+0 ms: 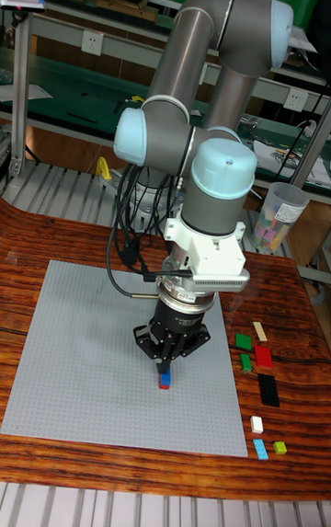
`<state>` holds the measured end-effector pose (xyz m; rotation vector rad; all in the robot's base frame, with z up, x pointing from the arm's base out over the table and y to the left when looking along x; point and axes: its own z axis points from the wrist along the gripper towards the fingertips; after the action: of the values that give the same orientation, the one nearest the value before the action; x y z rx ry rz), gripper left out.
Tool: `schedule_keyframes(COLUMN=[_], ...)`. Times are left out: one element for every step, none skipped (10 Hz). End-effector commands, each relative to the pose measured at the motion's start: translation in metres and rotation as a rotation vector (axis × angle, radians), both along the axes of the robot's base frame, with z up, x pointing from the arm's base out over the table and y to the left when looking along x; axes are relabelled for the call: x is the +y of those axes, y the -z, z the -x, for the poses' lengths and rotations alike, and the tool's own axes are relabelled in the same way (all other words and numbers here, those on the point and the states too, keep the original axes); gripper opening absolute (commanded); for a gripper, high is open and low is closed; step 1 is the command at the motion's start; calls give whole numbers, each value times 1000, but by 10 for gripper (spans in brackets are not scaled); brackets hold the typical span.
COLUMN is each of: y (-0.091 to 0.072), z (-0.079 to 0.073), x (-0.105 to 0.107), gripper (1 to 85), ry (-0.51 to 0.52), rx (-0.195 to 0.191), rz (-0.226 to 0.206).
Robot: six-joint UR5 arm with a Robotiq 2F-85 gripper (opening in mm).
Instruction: Build with small Lego blocks
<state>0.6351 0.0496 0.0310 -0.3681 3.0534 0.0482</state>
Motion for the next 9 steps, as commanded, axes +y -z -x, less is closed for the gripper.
schedule_keyframes(y=[1, 3, 3, 3, 4, 5, 6, 7, 9], z=[-1, -2, -2, -2, -3, -3, -3, -4, -5], x=[5, 7, 9, 9, 8, 9, 9, 11, 13], gripper=[13, 13, 13, 13, 13, 13, 13, 13, 13], ry=[8, 11, 13, 13, 11, 10, 10, 10, 12], rx=[0, -2, -2, -3, -3, -3, -3, -5, -6], rz=[-11, -11, -13, -12, -10, -10, -11, -11, -11])
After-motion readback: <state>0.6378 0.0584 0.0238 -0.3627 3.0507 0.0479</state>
